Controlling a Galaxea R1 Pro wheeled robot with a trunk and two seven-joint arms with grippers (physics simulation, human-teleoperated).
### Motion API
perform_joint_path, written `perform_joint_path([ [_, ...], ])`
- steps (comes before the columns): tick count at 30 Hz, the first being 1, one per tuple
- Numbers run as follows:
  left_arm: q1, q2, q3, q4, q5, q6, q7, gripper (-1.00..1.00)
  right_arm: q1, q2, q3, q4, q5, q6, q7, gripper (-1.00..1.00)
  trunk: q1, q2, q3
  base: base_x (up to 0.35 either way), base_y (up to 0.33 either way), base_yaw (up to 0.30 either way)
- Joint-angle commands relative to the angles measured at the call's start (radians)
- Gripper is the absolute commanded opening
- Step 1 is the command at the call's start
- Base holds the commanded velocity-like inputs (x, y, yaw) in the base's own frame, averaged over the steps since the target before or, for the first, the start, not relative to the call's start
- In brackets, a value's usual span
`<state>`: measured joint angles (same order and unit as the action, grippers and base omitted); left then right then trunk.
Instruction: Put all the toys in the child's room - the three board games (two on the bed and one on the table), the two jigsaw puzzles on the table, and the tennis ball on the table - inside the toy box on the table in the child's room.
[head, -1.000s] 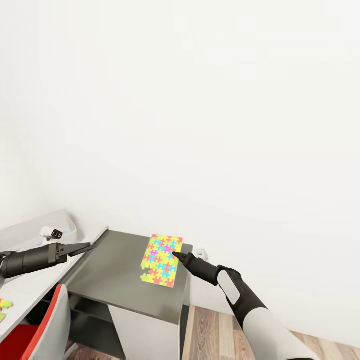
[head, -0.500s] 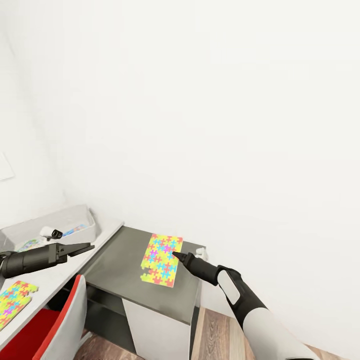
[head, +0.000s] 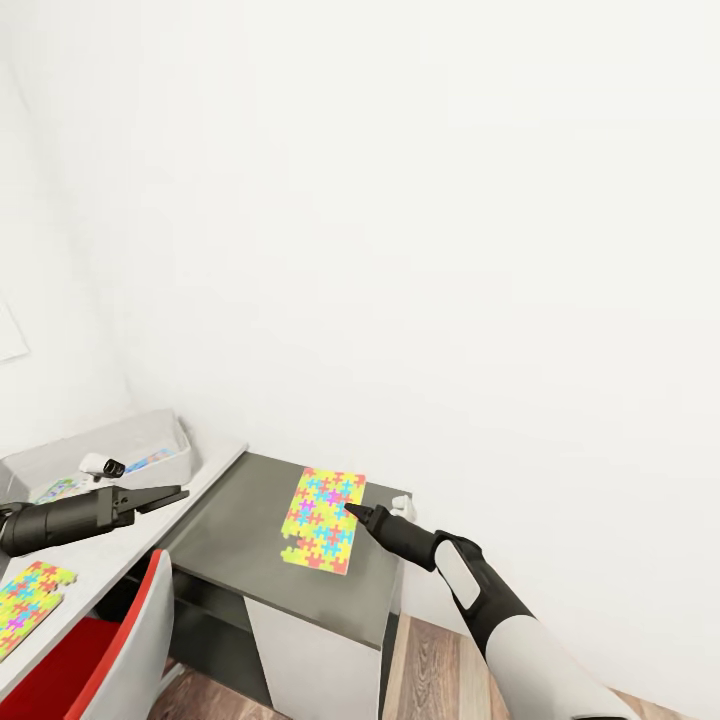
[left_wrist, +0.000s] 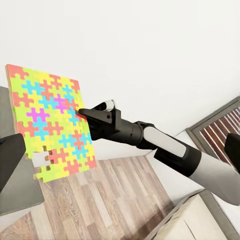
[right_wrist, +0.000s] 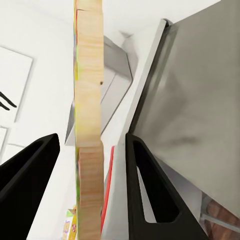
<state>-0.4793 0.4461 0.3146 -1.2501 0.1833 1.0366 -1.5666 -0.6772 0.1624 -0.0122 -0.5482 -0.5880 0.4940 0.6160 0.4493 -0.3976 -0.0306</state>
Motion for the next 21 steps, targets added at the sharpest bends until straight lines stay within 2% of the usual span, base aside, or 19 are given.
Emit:
perform_joint_path([
  [1,-0.001,0.0,0.0,0.0,-0.001,0.011,-0.004,1.0,-0.001,0.001,-0.001,0.0,-0.007,0.008,-0.001,-1.0,0.001,-0.002,-0.002,0.0,0.0,0.0],
  [6,-0.001,0.0,0.0,0.0,-0.001,0.011,-0.004,1.0,-0.001,0.004,0.0,-0.002,-0.007,0.008,-0.001,-1.0,0.001,-0.002,-0.002,0.0,0.0,0.125],
  [21,-0.001,0.0,0.0,0.0,-0.001,0.01,-0.004,1.0,-0.001,0.003,0.0,-0.002,-0.006,0.008,-0.001,-1.0,0.001,-0.002,0.005,0.0,0.0,0.267],
])
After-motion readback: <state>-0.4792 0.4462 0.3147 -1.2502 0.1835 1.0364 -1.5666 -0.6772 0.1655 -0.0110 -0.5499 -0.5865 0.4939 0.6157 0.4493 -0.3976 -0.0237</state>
